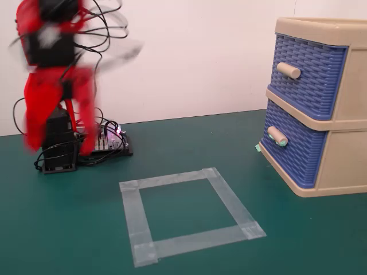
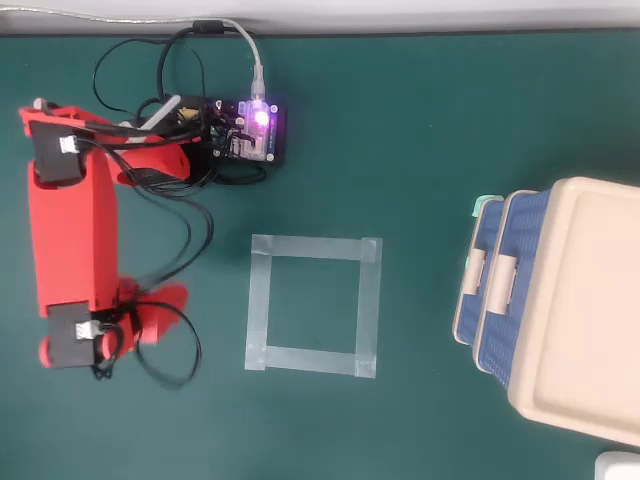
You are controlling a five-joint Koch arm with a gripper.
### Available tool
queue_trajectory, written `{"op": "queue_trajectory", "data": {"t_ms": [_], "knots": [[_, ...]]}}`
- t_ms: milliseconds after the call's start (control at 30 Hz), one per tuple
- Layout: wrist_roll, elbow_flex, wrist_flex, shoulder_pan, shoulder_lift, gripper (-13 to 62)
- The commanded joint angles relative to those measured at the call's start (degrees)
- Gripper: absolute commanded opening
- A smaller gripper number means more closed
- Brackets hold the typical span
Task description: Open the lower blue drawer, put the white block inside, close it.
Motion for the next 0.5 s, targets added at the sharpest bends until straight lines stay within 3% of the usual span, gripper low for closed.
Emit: {"op": "queue_trajectory", "data": {"t_ms": [0,133,300,467], "knots": [[-13.3,4.2,-2.1,3.4,2.8,34.2],[-17.0,24.8,-9.8,4.0,15.0,34.1],[-17.1,48.5,-14.3,4.1,39.9,34.5],[-17.1,57.3,-13.3,4.4,41.0,34.5]]}}
